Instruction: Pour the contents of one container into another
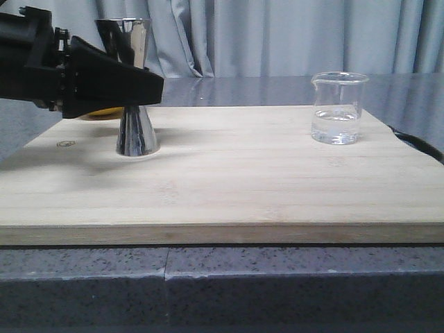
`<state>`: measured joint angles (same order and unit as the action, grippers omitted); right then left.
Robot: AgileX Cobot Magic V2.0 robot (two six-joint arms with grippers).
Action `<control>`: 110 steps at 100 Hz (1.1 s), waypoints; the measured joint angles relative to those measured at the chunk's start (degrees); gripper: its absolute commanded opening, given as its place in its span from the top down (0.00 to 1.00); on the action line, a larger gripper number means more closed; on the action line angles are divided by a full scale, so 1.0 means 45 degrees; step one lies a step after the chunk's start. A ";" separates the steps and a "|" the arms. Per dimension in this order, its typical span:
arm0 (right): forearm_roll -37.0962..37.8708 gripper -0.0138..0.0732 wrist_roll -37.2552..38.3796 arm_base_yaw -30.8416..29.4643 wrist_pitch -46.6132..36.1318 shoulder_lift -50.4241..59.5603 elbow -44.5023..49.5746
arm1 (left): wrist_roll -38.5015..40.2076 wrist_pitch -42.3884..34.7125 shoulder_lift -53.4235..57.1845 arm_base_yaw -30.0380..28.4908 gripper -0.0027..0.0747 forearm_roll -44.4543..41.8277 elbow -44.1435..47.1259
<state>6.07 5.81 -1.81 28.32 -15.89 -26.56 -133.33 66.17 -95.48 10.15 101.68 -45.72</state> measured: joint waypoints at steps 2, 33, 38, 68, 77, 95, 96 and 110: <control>0.0000 0.14 0.0000 0.0000 0.0000 0.0000 0.0000 | 0.0000 0.0000 0.0000 0.0000 0.44 0.0000 -0.0001; 0.0000 0.14 0.0000 0.0000 0.0000 -0.0009 0.0000 | 0.0000 0.0000 0.0000 0.0021 0.67 0.0000 -0.0017; 0.0000 0.14 0.0000 0.0000 0.0000 -0.0009 0.0000 | 0.0000 0.0000 0.0000 0.0021 0.68 0.0000 -0.0017; 0.0000 0.14 0.0000 0.0000 0.0000 -0.0009 0.0000 | 0.0682 0.0000 0.0000 0.0021 0.68 -0.0024 -0.0604; 0.0000 0.14 0.0000 0.0000 0.0000 -0.0009 0.0000 | 0.0984 0.0000 0.0000 0.0021 0.68 -0.0024 -0.0810; 0.0000 0.14 0.0000 0.0000 0.0113 -0.0009 -0.0277 | 0.1433 0.0000 0.0000 0.0021 0.68 -0.0049 -0.1218; 0.0000 0.14 0.0000 0.0000 0.0113 -0.0009 -0.0295 | 0.1457 0.0000 0.0000 0.0021 0.68 -0.0049 -0.1234; -0.0135 0.14 -0.0281 0.0000 0.0298 -0.0092 -0.0750 | 0.1738 0.0000 0.0000 0.0021 0.68 -0.0049 -0.1550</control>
<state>5.46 4.55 -1.81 29.67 -16.30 -29.93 -125.51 66.17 -95.48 10.24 101.46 -52.70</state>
